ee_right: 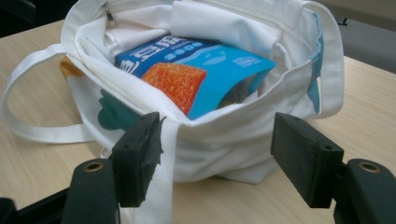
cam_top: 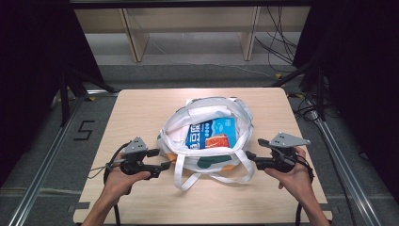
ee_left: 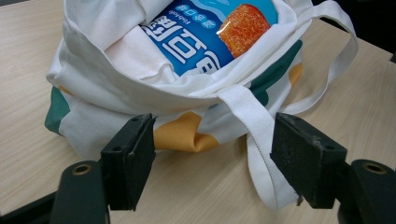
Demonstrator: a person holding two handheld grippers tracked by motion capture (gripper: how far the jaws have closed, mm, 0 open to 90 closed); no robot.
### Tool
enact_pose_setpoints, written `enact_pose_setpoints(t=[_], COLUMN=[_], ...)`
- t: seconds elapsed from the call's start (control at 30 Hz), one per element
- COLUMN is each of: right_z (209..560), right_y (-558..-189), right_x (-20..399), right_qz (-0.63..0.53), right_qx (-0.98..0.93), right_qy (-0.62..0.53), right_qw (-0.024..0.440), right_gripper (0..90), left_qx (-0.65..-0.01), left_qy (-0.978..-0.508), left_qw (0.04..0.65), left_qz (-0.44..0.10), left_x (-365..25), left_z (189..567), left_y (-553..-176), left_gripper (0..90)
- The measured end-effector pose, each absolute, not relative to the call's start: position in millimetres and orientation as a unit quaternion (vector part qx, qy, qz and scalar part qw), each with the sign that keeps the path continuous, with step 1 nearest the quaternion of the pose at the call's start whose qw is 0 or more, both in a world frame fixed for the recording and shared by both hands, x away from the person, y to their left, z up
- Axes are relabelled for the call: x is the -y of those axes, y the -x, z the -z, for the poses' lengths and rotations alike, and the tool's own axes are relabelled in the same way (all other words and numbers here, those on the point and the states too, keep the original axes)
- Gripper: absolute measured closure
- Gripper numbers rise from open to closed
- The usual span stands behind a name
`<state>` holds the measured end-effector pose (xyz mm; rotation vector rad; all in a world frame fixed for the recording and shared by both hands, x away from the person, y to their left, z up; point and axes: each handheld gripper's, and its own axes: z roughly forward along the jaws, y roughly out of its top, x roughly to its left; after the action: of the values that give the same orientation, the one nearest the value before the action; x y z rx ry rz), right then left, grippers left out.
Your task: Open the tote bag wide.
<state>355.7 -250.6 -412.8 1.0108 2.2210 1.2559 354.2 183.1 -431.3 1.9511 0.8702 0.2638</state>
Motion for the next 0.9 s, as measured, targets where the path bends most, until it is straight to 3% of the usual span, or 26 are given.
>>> enact_pose_setpoints(t=[0.9], right_z=[437.8], right_y=[-330.9], right_x=[260.6], right_qz=[-0.443], right_qx=[-0.794], right_qy=[-0.369], right_qw=[0.191], right_gripper=[30.4], left_qx=[-0.357], left_qy=[-0.798], left_qw=[0.475], left_qz=[-0.1], left_x=[-190.6], left_z=[450.3], left_y=[-331.0], left_gripper=[28.4])
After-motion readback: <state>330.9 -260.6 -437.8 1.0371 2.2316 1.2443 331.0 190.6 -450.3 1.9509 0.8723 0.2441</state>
